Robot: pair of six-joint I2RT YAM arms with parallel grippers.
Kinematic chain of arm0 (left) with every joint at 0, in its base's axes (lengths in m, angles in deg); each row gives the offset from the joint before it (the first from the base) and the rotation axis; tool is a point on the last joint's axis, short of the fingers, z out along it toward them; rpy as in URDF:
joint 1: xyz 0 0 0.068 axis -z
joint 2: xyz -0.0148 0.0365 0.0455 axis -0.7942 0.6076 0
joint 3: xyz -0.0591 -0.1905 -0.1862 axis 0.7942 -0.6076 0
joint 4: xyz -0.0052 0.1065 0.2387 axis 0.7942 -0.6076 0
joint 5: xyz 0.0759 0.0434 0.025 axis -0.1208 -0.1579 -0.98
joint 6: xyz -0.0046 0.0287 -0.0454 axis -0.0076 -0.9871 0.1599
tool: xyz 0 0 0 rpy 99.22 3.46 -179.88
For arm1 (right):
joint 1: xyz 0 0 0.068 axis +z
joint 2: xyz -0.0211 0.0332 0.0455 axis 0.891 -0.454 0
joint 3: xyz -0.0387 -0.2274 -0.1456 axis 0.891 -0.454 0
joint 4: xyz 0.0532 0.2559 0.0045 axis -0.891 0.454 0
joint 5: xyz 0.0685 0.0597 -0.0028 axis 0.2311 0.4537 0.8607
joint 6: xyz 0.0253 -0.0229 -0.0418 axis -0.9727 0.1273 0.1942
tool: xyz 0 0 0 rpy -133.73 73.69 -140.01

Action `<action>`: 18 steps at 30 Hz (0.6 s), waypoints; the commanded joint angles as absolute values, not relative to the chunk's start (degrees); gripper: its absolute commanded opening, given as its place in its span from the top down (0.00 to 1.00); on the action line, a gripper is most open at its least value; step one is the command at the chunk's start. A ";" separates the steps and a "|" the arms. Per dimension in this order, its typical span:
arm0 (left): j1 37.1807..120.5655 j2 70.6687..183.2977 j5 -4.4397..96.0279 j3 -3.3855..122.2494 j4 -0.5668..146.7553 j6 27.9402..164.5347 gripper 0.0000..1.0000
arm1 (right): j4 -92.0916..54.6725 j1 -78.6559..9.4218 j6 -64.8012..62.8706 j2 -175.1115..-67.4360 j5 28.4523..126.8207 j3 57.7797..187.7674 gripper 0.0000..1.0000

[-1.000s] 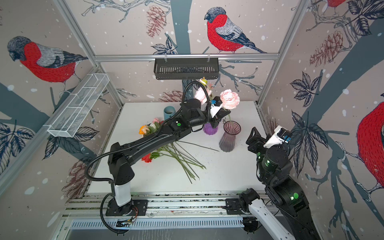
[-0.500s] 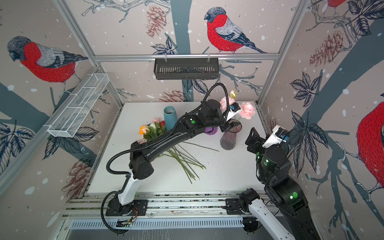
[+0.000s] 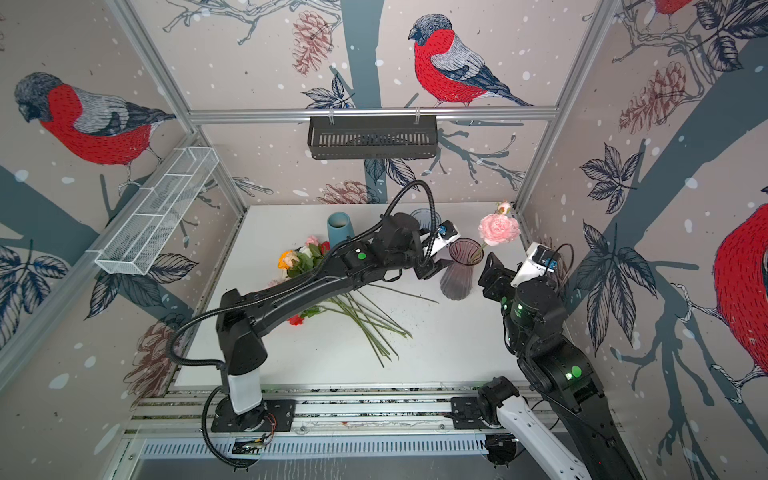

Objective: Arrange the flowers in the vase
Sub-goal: 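Lower the stem into the mauve vase while the right gripper returns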

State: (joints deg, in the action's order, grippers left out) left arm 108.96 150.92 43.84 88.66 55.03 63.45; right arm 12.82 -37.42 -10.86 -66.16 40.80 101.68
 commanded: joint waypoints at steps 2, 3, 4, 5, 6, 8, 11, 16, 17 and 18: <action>105.60 140.87 40.89 74.88 69.15 66.88 0.37 | 9.09 -37.42 -8.01 -69.34 51.56 100.67 0.25; 104.10 137.82 41.23 70.66 71.98 67.52 0.36 | 8.34 -37.34 -7.25 -70.21 54.96 100.46 0.26; 102.58 135.20 41.13 67.10 74.30 67.88 0.35 | 7.26 -37.27 -6.41 -70.74 58.35 99.97 0.27; 100.89 132.05 40.41 63.13 76.87 68.07 0.33 | 5.95 -37.09 -6.25 -71.27 62.13 99.34 0.28; 99.37 128.89 39.39 59.08 79.08 67.99 0.31 | 4.48 -36.58 -6.38 -71.68 64.87 98.49 0.28; 95.79 123.30 38.13 52.70 82.31 67.47 0.29 | 2.04 -34.43 -7.03 -72.87 67.95 96.92 0.29; 90.22 115.93 37.92 45.24 85.31 67.16 0.27 | -1.17 -26.02 -8.11 -76.31 67.15 95.25 0.30; 82.50 107.03 37.27 35.96 88.59 66.33 0.24 | -4.50 -10.65 -6.86 -86.99 62.57 96.42 0.28; 81.98 105.93 36.45 34.79 89.45 66.12 0.24 | -4.23 -10.24 -6.89 -89.70 64.17 97.34 0.28; 81.72 104.79 35.41 33.49 90.97 65.93 0.24 | -3.62 -10.26 -7.18 -92.90 65.59 98.66 0.27</action>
State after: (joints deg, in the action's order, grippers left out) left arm 82.91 107.23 37.16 35.94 83.70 67.25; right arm -0.76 -11.32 -7.32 -88.43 63.86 96.55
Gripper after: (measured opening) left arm 0.765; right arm 0.727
